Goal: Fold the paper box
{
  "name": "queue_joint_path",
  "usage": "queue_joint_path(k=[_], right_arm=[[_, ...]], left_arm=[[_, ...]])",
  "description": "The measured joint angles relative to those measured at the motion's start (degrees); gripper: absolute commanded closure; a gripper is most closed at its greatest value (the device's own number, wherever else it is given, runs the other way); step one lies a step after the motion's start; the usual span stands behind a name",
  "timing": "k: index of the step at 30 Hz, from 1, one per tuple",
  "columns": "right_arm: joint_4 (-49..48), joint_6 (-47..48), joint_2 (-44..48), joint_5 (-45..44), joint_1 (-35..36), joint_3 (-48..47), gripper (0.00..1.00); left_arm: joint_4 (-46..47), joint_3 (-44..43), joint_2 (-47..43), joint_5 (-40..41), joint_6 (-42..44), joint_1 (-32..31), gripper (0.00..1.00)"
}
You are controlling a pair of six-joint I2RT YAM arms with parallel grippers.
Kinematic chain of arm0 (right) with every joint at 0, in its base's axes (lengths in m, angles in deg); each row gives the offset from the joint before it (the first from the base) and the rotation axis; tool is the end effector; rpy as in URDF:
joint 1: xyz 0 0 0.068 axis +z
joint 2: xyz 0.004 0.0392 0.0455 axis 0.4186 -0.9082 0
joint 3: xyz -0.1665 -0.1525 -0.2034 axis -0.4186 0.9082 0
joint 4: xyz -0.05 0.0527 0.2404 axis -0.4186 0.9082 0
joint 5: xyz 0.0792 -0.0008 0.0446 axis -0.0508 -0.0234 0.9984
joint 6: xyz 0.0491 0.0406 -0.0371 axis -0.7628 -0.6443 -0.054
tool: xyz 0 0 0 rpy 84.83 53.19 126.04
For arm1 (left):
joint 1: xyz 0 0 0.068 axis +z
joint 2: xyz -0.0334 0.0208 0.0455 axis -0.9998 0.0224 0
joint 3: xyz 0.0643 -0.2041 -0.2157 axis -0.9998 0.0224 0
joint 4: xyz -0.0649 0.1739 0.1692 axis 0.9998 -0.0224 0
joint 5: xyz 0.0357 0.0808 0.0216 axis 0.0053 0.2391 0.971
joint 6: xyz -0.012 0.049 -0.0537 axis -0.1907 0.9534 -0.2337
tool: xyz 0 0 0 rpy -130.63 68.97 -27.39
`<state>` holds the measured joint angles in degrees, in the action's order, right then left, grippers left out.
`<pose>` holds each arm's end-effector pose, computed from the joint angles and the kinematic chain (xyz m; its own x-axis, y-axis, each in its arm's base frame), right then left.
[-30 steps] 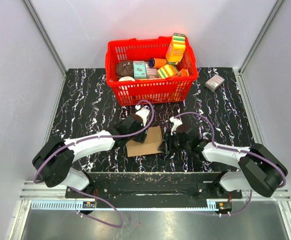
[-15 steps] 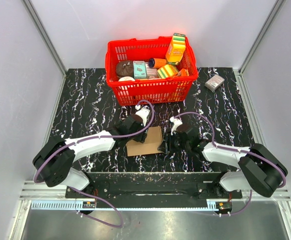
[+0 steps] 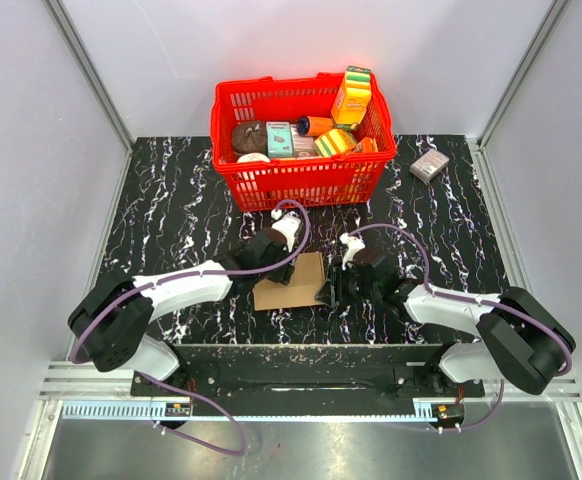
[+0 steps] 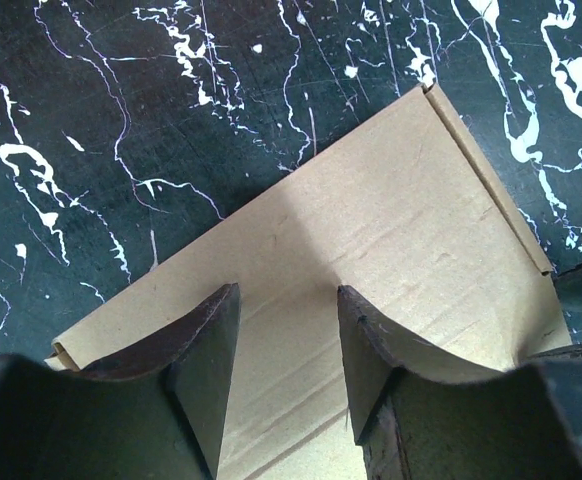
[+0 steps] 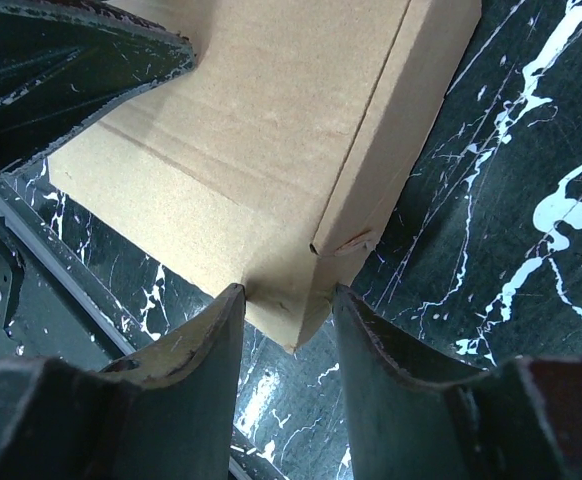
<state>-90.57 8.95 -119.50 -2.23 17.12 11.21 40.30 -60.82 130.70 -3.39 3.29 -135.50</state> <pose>0.1794 0.1796 0.1813 -0.7689 -0.0632 -0.6362 -0.4755 0.7217 0.5030 0.2156 -0.2157 0.2114 -0.6295 0.2731 -0.7274 0.4894 0.8665 -0.0982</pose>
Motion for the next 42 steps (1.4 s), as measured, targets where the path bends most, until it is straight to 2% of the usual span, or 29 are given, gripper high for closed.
queue_joint_path(k=[11,16,42], right_arm=[[-0.63,-1.33,-0.09,1.03,-0.11,0.2,0.59],[-1.11,-1.88,-0.22,1.46,-0.26,0.37,0.65],[-4.11,-5.11,-1.75,3.98,-0.76,0.98,0.73]], left_arm=[[0.74,-0.31,0.7,0.22,0.55,0.0,0.53],[0.79,-0.42,0.92,0.37,0.59,0.02,0.53],[1.68,-0.42,1.25,0.35,0.59,0.33,0.54]])
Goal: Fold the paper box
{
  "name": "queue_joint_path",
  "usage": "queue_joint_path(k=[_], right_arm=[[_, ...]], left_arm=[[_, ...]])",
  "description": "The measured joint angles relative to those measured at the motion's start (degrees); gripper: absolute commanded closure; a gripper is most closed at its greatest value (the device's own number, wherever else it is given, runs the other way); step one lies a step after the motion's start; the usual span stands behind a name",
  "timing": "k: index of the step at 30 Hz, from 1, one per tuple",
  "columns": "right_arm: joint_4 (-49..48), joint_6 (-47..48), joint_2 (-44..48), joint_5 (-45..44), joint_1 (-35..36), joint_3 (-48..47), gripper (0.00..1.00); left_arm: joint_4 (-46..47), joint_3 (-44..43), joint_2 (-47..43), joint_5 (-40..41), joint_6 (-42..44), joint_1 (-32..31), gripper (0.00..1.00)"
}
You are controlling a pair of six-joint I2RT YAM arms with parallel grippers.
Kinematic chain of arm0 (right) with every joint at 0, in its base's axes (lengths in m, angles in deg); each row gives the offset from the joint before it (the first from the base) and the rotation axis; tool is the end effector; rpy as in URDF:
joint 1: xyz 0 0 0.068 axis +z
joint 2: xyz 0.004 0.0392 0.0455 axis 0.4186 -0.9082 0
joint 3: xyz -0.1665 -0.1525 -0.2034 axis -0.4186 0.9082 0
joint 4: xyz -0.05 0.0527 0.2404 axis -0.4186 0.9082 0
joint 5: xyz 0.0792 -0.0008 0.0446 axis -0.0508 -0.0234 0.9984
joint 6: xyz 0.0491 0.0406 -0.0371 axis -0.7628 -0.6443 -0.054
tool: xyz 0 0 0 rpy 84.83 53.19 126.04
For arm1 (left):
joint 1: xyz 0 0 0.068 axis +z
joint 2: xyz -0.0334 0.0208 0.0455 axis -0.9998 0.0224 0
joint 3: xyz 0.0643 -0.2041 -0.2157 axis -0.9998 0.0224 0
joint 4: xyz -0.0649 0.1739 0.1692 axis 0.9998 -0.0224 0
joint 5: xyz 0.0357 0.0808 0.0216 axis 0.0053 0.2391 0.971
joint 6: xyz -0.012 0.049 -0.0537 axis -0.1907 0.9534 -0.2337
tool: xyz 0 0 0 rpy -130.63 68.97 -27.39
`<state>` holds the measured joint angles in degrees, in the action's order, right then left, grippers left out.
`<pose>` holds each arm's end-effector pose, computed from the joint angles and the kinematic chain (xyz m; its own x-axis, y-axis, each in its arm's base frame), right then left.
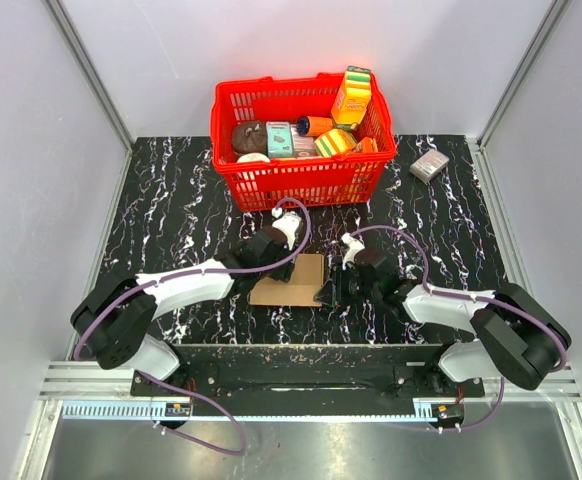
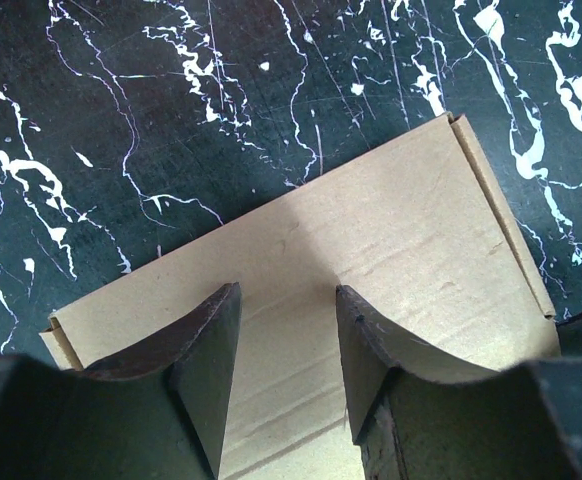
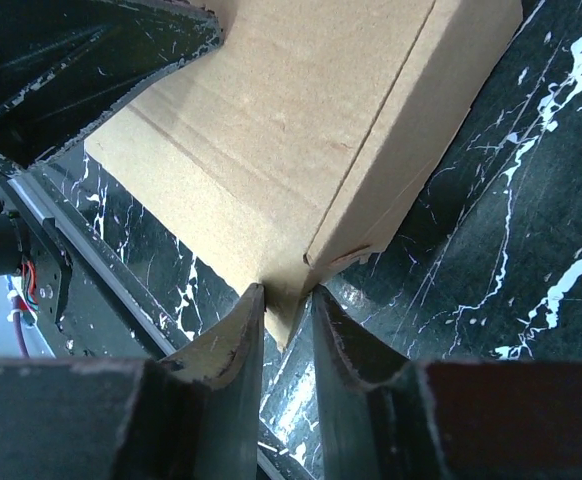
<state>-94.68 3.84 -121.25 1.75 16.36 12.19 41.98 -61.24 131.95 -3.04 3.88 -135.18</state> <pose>0.1813 0.1823 0.1773 -0.8135 -0.0060 -0.5816 -0.4299 0.6797 0.5943 0.2213 -0.2187 0.2104 -0.6175 0.2700 -0.7388 0.4884 0.8679 -0.0911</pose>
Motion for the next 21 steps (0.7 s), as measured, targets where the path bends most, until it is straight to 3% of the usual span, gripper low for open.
queue_joint_path(k=[21], right_arm=[[-1.79,0.37,-1.31,0.48,-0.17,0.2,0.74]], left_arm=[[0.72,0.0,0.28,0.0,-0.02,0.07,0.54]])
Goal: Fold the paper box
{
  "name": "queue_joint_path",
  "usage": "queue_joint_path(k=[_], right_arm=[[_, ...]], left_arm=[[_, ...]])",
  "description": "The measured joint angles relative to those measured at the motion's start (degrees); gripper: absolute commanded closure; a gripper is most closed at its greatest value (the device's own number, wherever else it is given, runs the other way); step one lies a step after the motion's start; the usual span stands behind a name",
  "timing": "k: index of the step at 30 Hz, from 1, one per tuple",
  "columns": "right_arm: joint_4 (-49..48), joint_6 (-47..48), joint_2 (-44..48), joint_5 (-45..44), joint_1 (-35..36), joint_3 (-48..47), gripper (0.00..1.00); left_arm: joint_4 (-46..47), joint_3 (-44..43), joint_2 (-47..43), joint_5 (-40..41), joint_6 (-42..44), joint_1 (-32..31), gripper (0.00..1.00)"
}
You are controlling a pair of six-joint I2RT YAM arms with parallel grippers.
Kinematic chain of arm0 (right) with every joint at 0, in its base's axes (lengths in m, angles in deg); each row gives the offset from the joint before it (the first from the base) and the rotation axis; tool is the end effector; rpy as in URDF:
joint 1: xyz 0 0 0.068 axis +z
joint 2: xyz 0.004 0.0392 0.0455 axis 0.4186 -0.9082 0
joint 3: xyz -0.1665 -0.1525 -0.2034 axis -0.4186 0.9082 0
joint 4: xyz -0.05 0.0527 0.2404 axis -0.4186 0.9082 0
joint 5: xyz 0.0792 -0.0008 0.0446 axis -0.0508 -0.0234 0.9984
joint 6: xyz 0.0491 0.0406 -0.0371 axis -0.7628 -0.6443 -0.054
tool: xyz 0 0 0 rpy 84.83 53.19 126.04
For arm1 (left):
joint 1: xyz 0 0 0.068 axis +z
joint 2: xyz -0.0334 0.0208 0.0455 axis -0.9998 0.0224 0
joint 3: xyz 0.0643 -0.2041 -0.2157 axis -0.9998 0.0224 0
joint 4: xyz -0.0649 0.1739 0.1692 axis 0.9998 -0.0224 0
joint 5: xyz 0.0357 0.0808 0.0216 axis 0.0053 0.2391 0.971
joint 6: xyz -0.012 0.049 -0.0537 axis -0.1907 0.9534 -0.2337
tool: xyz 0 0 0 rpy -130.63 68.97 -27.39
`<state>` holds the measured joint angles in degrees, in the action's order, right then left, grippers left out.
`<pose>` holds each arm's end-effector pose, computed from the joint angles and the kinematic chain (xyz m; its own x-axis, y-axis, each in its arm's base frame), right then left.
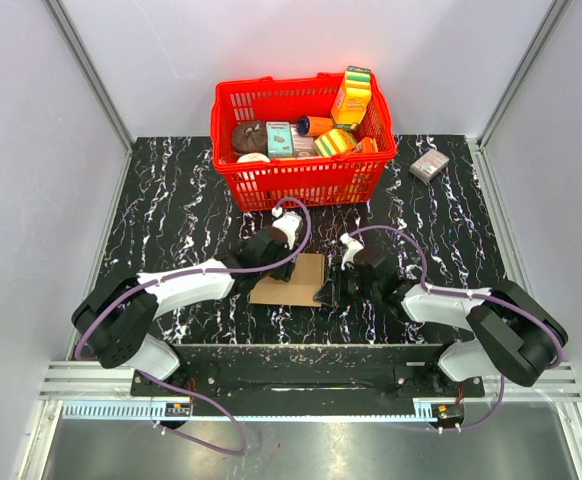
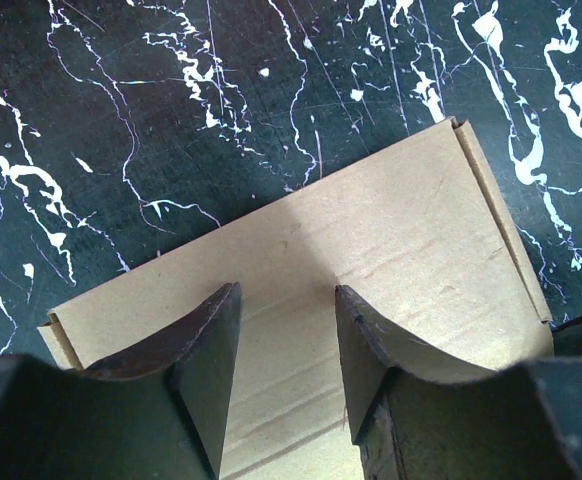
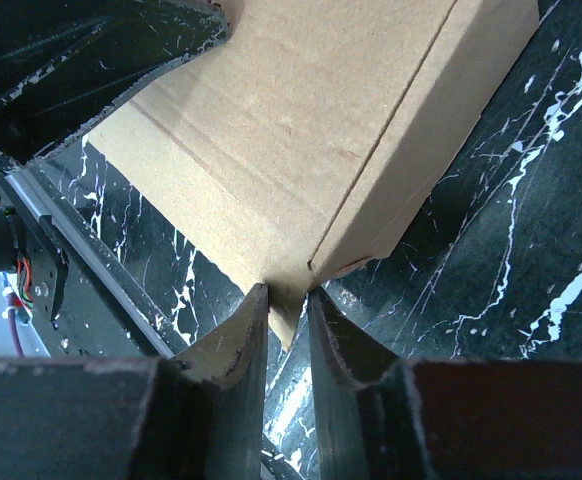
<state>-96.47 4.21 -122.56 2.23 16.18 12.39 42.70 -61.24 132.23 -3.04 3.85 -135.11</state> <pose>0.1837 0.1840 0.1743 -0.8104 -0.0093 -0.5859 -0.4379 0.6740 0.5950 0.2227 -0.2196 0.2102 -0.6141 0.2646 -0.7435 0.4875 0.8681 -0.0937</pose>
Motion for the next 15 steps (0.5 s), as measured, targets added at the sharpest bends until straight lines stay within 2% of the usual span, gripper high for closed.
queue_joint_path(k=[15], right_arm=[[-0.48,4.44,0.0,-1.51,0.0,0.28,0.74]], left_arm=[[1.27,0.0,0.55,-0.07,0.0,0.02,0.54]])
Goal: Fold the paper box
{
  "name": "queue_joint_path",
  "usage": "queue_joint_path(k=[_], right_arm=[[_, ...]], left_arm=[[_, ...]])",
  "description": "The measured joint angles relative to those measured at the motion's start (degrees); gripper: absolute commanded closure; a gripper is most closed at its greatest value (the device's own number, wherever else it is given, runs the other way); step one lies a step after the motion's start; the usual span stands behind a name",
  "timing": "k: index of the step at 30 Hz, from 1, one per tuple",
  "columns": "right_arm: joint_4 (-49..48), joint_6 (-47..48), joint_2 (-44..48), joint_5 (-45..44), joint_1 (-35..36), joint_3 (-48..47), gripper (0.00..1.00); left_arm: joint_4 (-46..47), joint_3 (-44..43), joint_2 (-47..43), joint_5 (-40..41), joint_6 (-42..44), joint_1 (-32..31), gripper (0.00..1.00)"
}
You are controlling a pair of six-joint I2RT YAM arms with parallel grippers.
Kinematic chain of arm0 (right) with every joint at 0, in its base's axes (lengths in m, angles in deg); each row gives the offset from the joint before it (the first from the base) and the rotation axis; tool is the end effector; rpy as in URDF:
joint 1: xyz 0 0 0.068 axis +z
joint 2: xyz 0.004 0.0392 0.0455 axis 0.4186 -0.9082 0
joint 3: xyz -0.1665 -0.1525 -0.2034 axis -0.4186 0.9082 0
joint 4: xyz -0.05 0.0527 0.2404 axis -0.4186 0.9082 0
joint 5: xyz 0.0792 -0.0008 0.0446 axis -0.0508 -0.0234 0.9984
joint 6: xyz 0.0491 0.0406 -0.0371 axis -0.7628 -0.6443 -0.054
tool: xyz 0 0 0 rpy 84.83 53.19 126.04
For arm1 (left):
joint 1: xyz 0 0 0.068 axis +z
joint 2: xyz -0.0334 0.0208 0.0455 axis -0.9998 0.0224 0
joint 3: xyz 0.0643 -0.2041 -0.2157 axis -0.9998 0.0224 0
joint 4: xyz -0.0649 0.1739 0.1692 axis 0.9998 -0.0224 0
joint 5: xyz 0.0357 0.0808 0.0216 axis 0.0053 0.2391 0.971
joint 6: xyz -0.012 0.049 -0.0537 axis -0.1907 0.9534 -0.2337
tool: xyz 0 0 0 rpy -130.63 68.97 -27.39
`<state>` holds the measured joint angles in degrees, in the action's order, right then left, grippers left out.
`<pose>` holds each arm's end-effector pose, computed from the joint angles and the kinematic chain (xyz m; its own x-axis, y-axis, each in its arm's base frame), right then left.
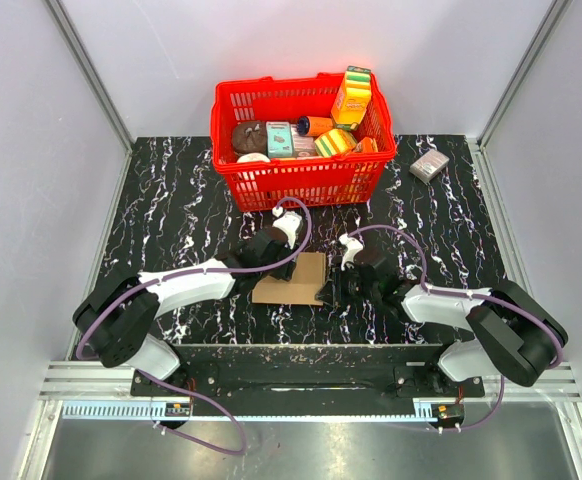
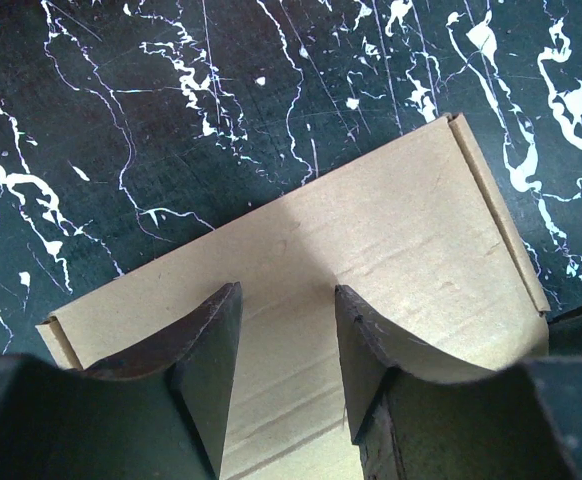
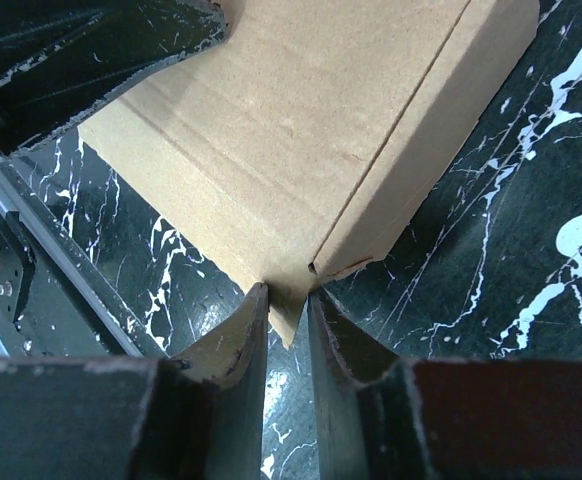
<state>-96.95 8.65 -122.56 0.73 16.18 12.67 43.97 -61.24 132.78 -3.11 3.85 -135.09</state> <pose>0.1847 0.1828 0.1735 -0.7673 -0.0508 -0.6393 -0.4916 0.6868 0.5354 0.2247 -0.2217 0.2096 -0.6080 0.2577 -0.7510 0.4888 0.8669 -0.0982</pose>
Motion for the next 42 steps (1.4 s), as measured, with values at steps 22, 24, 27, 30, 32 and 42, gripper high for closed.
queue_joint_path(k=[22,24,27,30,32,42], right_arm=[[-1.25,5.05,2.16,-3.19,0.0,1.77,0.69],[-1.25,5.27,2.16,-3.37,0.0,1.77,0.69],[-1.22,5.44,2.14,-3.67,0.0,1.77,0.69],[-1.25,5.57,1.99,-3.96,0.0,1.77,0.69],[-1.38,5.57,1.62,-4.52,0.0,1.77,0.68],[-8.55,5.57,-1.07,-5.05,0.0,4.11,0.6]], left_arm=[[0.59,-0.48,0.74,-0.72,0.02,0.0,0.54],[0.59,-0.5,0.74,-0.76,0.02,0.0,0.55],[0.61,-0.5,0.76,-0.81,0.02,0.0,0.55],[0.63,-0.5,0.76,-0.92,0.02,0.0,0.55],[0.74,-0.5,0.85,-1.03,0.02,0.0,0.55],[0.87,-0.85,1.27,-1.16,0.42,0.04,0.55]])
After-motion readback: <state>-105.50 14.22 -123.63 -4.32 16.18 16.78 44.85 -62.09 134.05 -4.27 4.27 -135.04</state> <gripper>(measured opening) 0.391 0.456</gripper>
